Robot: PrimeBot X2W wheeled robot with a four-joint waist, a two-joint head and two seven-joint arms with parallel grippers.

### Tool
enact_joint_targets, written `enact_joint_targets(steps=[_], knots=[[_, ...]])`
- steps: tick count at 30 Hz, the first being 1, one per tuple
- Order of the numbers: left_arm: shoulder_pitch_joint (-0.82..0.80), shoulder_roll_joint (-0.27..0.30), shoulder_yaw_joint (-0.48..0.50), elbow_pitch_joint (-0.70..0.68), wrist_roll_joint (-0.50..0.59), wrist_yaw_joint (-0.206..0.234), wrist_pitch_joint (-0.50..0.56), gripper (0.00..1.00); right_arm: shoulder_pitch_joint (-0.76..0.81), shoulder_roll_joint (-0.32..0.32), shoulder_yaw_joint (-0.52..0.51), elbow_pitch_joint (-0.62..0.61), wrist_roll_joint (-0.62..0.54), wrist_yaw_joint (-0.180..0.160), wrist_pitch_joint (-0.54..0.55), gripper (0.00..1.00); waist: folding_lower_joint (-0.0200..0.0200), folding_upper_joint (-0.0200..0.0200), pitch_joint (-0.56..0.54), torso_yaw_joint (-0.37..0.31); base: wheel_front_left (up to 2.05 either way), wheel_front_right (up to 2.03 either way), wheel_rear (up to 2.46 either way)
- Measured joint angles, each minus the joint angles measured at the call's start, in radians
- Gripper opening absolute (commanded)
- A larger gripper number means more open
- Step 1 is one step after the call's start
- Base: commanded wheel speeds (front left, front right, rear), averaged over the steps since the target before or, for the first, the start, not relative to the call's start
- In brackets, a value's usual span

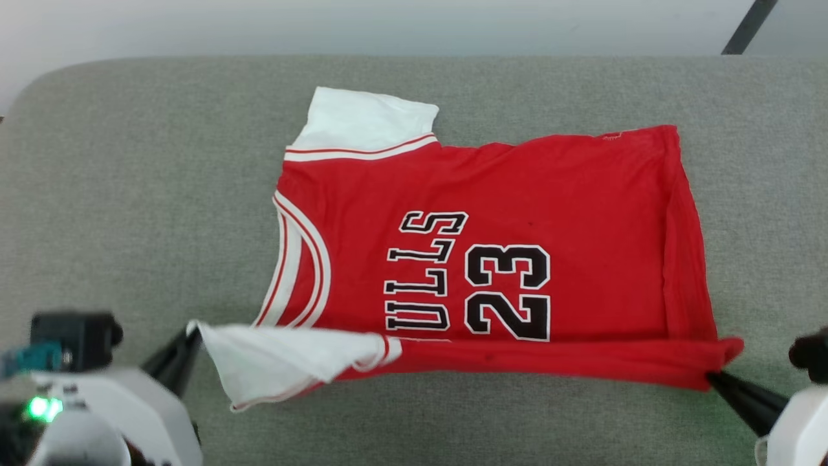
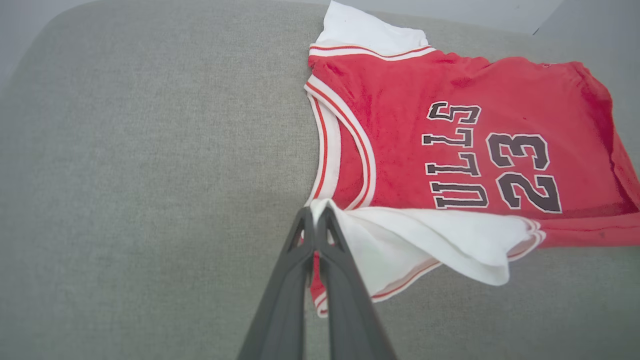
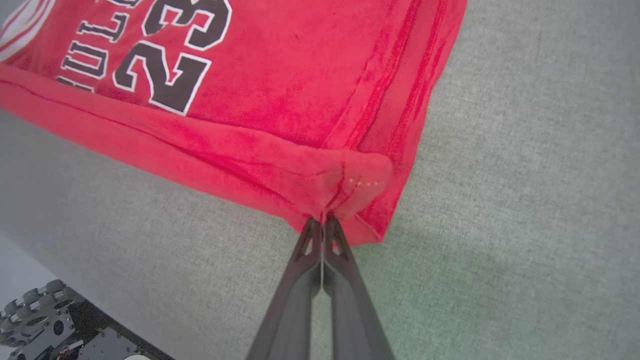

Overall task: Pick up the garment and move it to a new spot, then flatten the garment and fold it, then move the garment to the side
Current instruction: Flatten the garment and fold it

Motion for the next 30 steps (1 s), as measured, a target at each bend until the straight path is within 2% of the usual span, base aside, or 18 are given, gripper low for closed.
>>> enact_joint_targets(steps=[5, 17, 25, 30], knots=[[-0.177, 0.007, -0.044, 0.088, 0.036, -0.087, 0.060, 0.00, -0.103, 0.014, 0.013, 0.015, -0.028, 0.000, 0.049, 0.00, 0.0000, 0.0000, 0.015, -0.015, 0.00, 0.00, 0.00], [-0.454, -0.141, -0.184, 0.388, 0.071, -0.263, 0.134, 0.00, -0.315, 0.018, 0.112, 0.167, -0.055, 0.000, 0.059, 0.00, 0.0000, 0.0000, 0.077, -0.036, 0.00, 0.00, 0.00], [-0.520, -0.227, -0.228, 0.578, 0.050, -0.330, 0.146, 0.00, -0.392, 0.020, 0.175, 0.264, -0.044, 0.000, 0.035, 0.00, 0.0000, 0.0000, 0.105, -0.031, 0.00, 0.00, 0.00], [-0.528, -0.254, -0.239, 0.652, 0.025, -0.353, 0.172, 0.00, -0.424, 0.020, 0.201, 0.299, -0.030, 0.000, 0.027, 0.00, 0.0000, 0.0000, 0.106, -0.025, 0.00, 0.00, 0.00]])
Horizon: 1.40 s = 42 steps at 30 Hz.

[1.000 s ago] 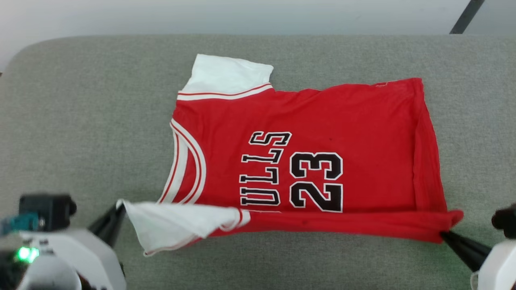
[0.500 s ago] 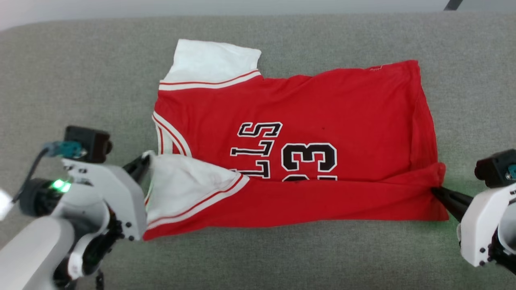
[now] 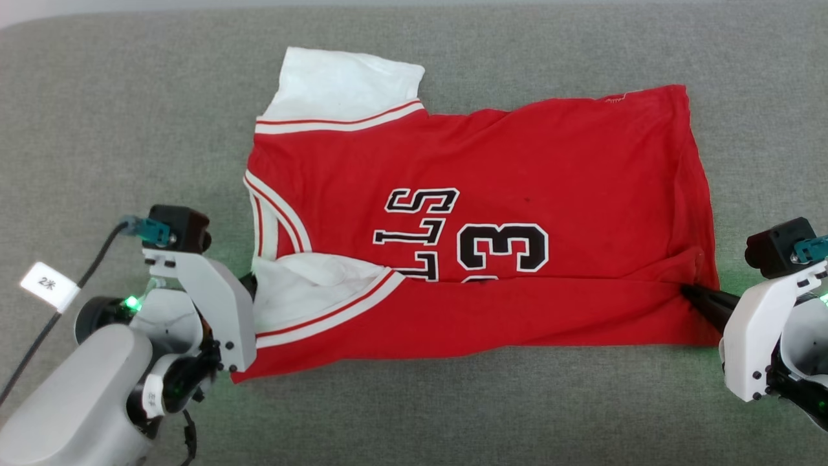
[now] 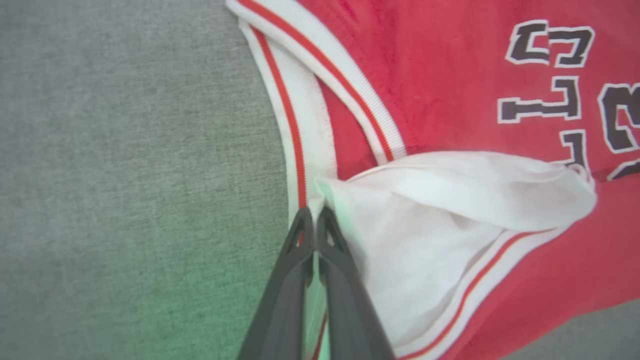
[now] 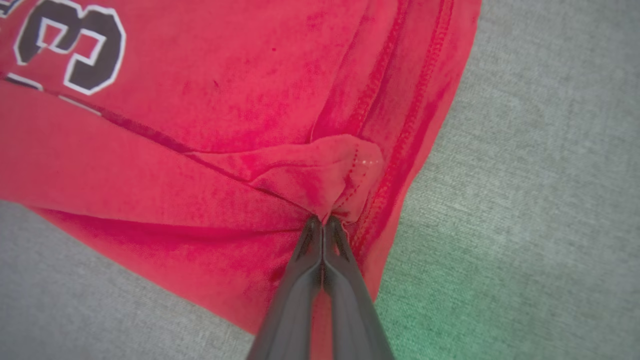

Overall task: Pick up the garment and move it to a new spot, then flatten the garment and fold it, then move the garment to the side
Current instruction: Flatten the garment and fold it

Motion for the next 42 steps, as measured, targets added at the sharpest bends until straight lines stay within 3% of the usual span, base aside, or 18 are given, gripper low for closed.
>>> enact_joint_targets(steps=[3, 5, 7, 8, 9, 11, 12, 25, 32, 36, 42], knots=[[0.000, -0.010, 0.004, 0.023, -0.023, -0.001, 0.012, 0.35, -0.010, -0.001, 0.011, 0.013, 0.011, 0.000, 0.002, 0.00, 0.0000, 0.0000, -0.006, 0.001, 0.00, 0.00, 0.00], [0.000, -0.012, 0.009, 0.030, -0.035, -0.001, 0.016, 0.49, -0.021, -0.002, 0.018, 0.019, 0.013, 0.000, 0.002, 0.12, 0.0000, 0.0000, -0.013, 0.002, 0.00, 0.00, 0.00], [0.000, -0.013, 0.012, 0.032, -0.045, 0.001, 0.022, 0.84, -0.027, -0.003, 0.026, 0.024, 0.021, 0.000, 0.003, 0.21, 0.0000, 0.0000, -0.021, 0.002, 0.00, 0.00, 0.00], [0.000, -0.012, 0.012, 0.031, -0.046, 0.002, 0.022, 1.00, -0.027, -0.005, 0.030, 0.027, 0.021, 0.000, 0.003, 0.35, 0.0000, 0.0000, -0.025, 0.002, 0.00, 0.00, 0.00], [0.000, -0.012, 0.016, 0.028, -0.046, 0.002, 0.018, 1.00, -0.027, -0.007, 0.032, 0.028, 0.021, 0.000, 0.003, 0.44, 0.0000, 0.0000, -0.030, 0.003, 0.00, 0.00, 0.00], [0.000, -0.011, 0.020, 0.020, -0.047, 0.002, 0.012, 1.00, -0.035, -0.008, 0.035, 0.031, 0.021, 0.000, -0.002, 0.93, 0.0000, 0.0000, -0.041, 0.003, 0.00, 0.00, 0.00], [0.001, -0.010, 0.022, 0.016, -0.048, 0.002, 0.010, 1.00, -0.041, -0.008, 0.035, 0.033, 0.021, 0.000, -0.003, 1.00, 0.0000, 0.0000, -0.047, 0.004, 0.00, 0.00, 0.00], [0.100, 0.029, 0.062, -0.113, -0.048, 0.041, -0.073, 1.00, -0.017, -0.011, 0.025, -0.014, -0.012, 0.000, -0.068, 1.00, 0.0000, 0.0001, -0.142, 0.011, 0.00, 0.00, 0.00], [0.189, 0.053, 0.081, -0.199, -0.078, 0.080, -0.080, 1.00, 0.057, 0.006, -0.047, -0.090, -0.053, 0.000, -0.164, 1.00, 0.0000, 0.0000, -0.181, 0.018, 0.00, 0.00, 0.00], [0.200, 0.069, 0.101, -0.213, -0.117, 0.086, -0.052, 1.00, 0.117, 0.038, -0.105, -0.139, -0.080, 0.000, -0.179, 1.00, 0.0000, 0.0000, -0.181, 0.008, 0.00, 0.00, 0.00], [0.182, 0.094, 0.119, -0.181, -0.179, 0.131, 0.059, 1.00, 0.192, 0.098, -0.181, -0.203, -0.098, 0.000, -0.159, 1.00, 0.0000, 0.0000, -0.178, -0.027, 0.00, 0.00, 0.00]])
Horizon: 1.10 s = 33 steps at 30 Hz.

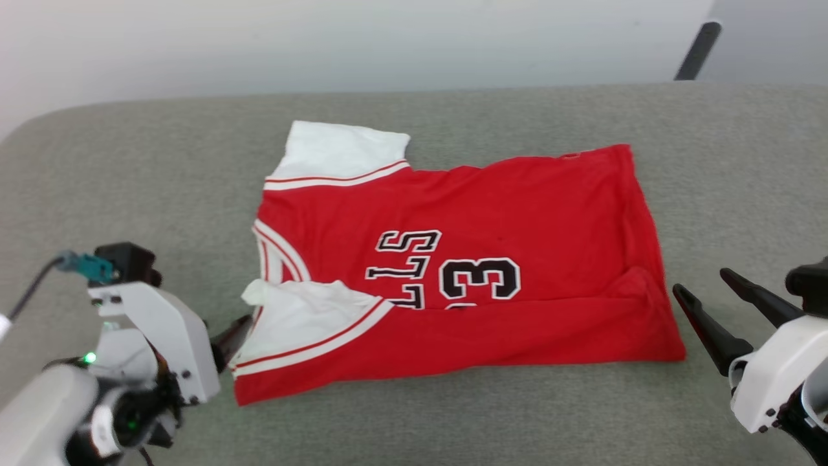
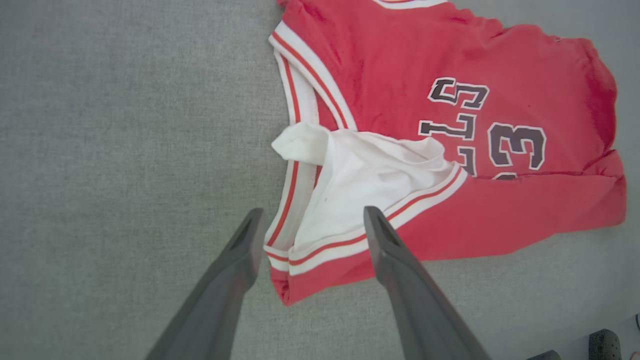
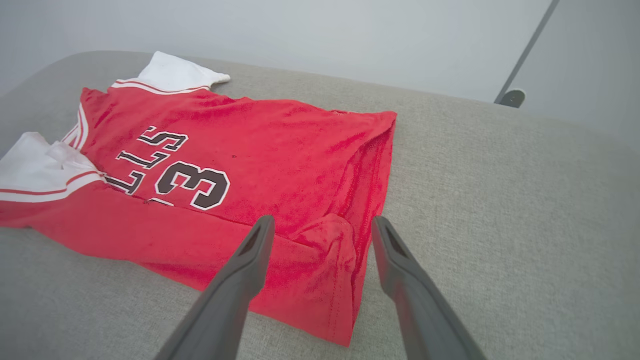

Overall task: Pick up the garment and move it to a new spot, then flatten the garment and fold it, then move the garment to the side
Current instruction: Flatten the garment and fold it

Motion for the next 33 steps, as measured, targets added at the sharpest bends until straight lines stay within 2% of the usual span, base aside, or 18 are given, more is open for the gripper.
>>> enact_joint_targets(steps=[8, 15, 24, 29, 30, 31, 32, 33], knots=[[-0.050, 0.034, -0.023, 0.081, -0.072, 0.063, 0.205, 1.00, 0.051, 0.048, -0.074, -0.043, -0.015, 0.000, 0.029, 1.00, 0.0000, 0.0000, 0.012, -0.059, 0.00, 0.00, 0.00], [-0.078, 0.045, -0.044, 0.153, -0.093, 0.096, 0.302, 1.00, 0.074, 0.076, -0.112, -0.067, -0.024, 0.000, 0.047, 1.00, 0.0000, 0.0000, 0.029, -0.095, 0.00, 0.00, 0.00], [-0.089, 0.034, -0.079, 0.228, -0.096, 0.102, 0.351, 1.00, 0.093, 0.101, -0.128, -0.094, -0.024, 0.000, 0.066, 1.00, 0.0000, 0.0000, 0.051, -0.107, 0.00, 0.00, 0.00], [-0.110, 0.002, -0.081, 0.279, -0.108, 0.084, 0.355, 0.98, 0.093, 0.107, -0.131, -0.109, -0.023, 0.000, 0.088, 1.00, 0.0000, 0.0000, 0.064, -0.104, 0.00, 0.00, 0.00], [-0.112, -0.004, -0.080, 0.287, -0.110, 0.072, 0.352, 0.72, 0.093, 0.107, -0.131, -0.111, -0.023, 0.000, 0.096, 1.00, 0.0000, 0.0000, 0.066, -0.103, 0.00, 0.00, 0.00], [-0.113, -0.016, -0.073, 0.301, -0.116, 0.071, 0.342, 0.25, 0.093, 0.109, -0.133, -0.113, -0.023, 0.000, 0.104, 1.00, 0.0000, 0.0000, 0.068, -0.102, 0.00, 0.00, 0.00], [-0.114, -0.022, -0.070, 0.312, -0.118, 0.063, 0.335, 0.00, 0.093, 0.111, -0.134, -0.114, -0.019, 0.000, 0.116, 1.00, 0.0000, 0.0000, 0.071, -0.102, 0.00, 0.00, 0.00], [-0.118, -0.026, -0.072, 0.320, -0.118, 0.053, 0.334, 0.00, 0.093, 0.111, -0.132, -0.115, -0.016, 0.000, 0.133, 1.00, 0.0000, 0.0000, 0.073, -0.102, 0.00, 0.00, 0.00]])
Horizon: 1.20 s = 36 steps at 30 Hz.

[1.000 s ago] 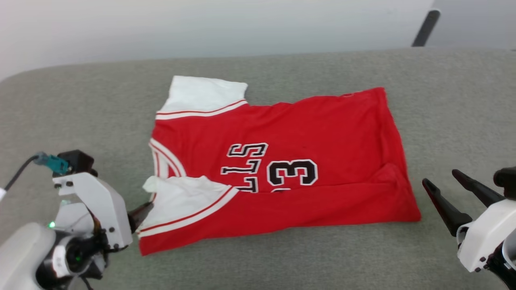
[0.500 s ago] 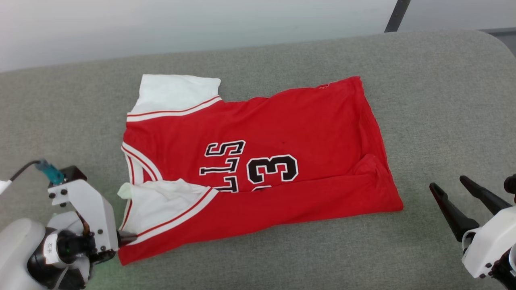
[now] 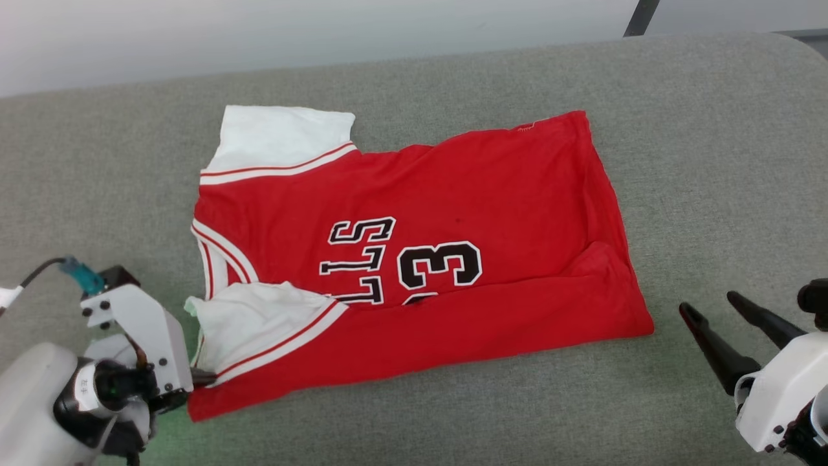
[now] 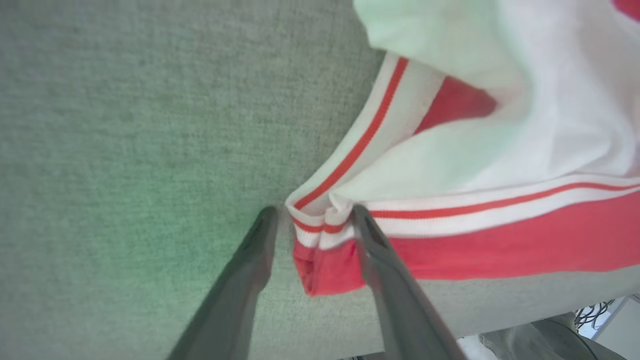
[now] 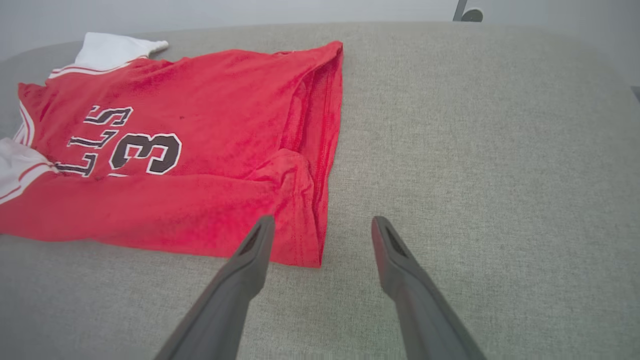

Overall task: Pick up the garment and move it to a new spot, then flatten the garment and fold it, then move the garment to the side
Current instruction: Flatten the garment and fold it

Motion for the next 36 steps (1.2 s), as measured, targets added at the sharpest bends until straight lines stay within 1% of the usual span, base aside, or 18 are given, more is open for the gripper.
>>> enact_joint_targets(steps=[2, 5, 10, 15, 19, 23, 26, 30, 31, 32, 36], knots=[[-0.008, -0.008, 0.000, 0.015, 0.000, -0.020, -0.010, 0.00, 0.001, -0.001, 0.003, -0.003, 0.003, 0.000, 0.030, 1.00, 0.0000, 0.0000, 0.005, 0.000, 0.00, 0.00, 0.00], [-0.018, -0.025, 0.001, 0.033, -0.002, -0.036, -0.021, 0.00, 0.000, -0.001, 0.005, -0.003, 0.010, 0.000, 0.082, 1.00, 0.0000, 0.0000, 0.011, 0.003, 0.00, 0.00, 0.00], [-0.042, -0.043, -0.002, 0.054, 0.002, -0.045, -0.024, 0.00, -0.039, -0.002, 0.022, 0.040, 0.014, 0.000, 0.170, 1.00, 0.0000, 0.0000, 0.027, 0.013, 0.00, 0.00, 0.00], [-0.073, -0.064, -0.012, 0.068, 0.012, -0.061, -0.028, 0.00, -0.119, -0.008, 0.047, 0.128, 0.020, 0.000, 0.236, 1.00, 0.0000, 0.0000, 0.046, 0.031, 0.00, 0.00, 0.00], [-0.100, -0.085, -0.020, 0.080, 0.021, -0.070, -0.029, 0.00, -0.182, -0.017, 0.062, 0.216, 0.021, 0.000, 0.270, 1.00, 0.0000, 0.0000, 0.062, 0.051, 0.00, 0.00, 0.00], [-0.125, -0.106, -0.026, 0.092, 0.027, -0.079, -0.034, 0.00, -0.234, -0.010, 0.090, 0.301, 0.042, 0.000, 0.299, 1.00, 0.0000, 0.0000, 0.078, 0.071, 0.00, 0.00, 0.00], [-0.139, -0.119, -0.029, 0.101, 0.031, -0.088, -0.038, 0.00, -0.271, -0.005, 0.109, 0.356, 0.064, 0.000, 0.319, 1.00, 0.0000, 0.0000, 0.088, 0.083, 0.00, 0.00, 0.00], [-0.150, -0.135, -0.029, 0.117, 0.031, -0.096, -0.046, 0.00, -0.310, -0.016, 0.138, 0.412, 0.072, -0.001, 0.358, 1.00, 0.0000, 0.0000, 0.098, 0.095, 0.00, 0.00, 0.00], [-0.153, -0.138, -0.030, 0.121, 0.031, -0.097, -0.046, 0.00, -0.316, -0.019, 0.143, 0.422, 0.072, -0.001, 0.363, 0.47, 0.0000, 0.0000, 0.099, 0.097, 0.00, 0.00, 0.00], [-0.156, -0.140, -0.030, 0.125, 0.031, -0.098, -0.046, 0.00, -0.325, -0.020, 0.148, 0.432, 0.073, -0.001, 0.368, 0.00, 0.0000, 0.0000, 0.100, 0.099, 0.00, 0.00, 0.00], [-0.159, -0.146, -0.028, 0.137, 0.029, -0.110, -0.050, 0.00, -0.345, -0.034, 0.160, 0.455, 0.092, 0.000, 0.380, 0.00, 0.0000, 0.0000, 0.100, 0.102, 0.00, 0.00, 0.00]])
